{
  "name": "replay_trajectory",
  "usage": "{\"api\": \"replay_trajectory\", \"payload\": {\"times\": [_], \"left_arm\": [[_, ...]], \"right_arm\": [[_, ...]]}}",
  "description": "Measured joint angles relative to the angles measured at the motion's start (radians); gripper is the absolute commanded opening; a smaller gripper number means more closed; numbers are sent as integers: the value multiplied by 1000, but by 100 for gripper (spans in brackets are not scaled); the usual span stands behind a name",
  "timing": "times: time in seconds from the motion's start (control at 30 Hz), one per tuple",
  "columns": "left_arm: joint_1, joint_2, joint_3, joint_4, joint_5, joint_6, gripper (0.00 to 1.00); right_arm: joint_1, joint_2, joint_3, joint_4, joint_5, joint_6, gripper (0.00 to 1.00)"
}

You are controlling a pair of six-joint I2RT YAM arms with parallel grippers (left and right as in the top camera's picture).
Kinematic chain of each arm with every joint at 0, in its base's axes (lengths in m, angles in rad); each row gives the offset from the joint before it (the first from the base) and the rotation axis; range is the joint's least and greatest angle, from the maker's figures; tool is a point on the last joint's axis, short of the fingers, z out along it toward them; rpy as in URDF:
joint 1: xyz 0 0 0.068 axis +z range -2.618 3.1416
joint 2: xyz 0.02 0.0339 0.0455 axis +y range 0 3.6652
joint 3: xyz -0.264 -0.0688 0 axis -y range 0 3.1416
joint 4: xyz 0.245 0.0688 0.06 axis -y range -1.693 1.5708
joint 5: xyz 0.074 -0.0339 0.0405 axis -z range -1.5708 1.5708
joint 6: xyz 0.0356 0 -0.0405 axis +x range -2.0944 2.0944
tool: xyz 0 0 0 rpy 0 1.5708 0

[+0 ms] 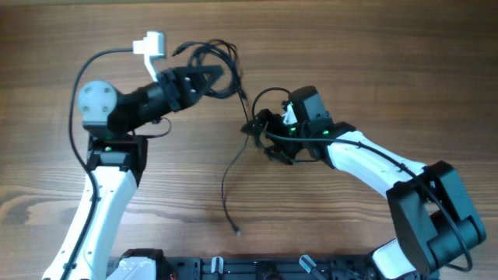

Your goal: Untangle cables

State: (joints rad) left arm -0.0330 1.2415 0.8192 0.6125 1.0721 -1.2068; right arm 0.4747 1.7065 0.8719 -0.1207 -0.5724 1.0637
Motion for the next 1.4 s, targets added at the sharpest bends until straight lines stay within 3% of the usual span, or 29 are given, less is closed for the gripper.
{"api": "replay_trajectory", "payload": {"times": [0.2,0.3,0.5,0.57,0.67,0.9,1.03,1.17,1.4], "left_arm": [[74,0,0,-64,47,-37,4],[74,0,0,-82,117,5,4],[14,0,0,-165,344,339,4],[-44,3,1,-218,385,523,4],[-134,42,2,-262,403,642,4],[-150,130,2,-271,411,693,4],[-150,151,3,-292,412,702,4],[-185,153,5,-433,412,709,4],[-267,153,5,-479,412,675,7]], "right_arm": [[-127,0,0,-66,104,-196,100],[-212,-8,0,-68,75,-338,99],[-361,-167,0,-19,-300,-726,98],[-367,-210,0,41,-509,-891,90],[-367,-212,-1,130,-677,-955,78],[-368,-213,-1,234,-924,-985,85],[-410,-213,-2,281,-895,-989,87],[-425,-214,-2,418,-874,-1067,85],[-421,-214,-1,331,-878,-1270,81]]}}
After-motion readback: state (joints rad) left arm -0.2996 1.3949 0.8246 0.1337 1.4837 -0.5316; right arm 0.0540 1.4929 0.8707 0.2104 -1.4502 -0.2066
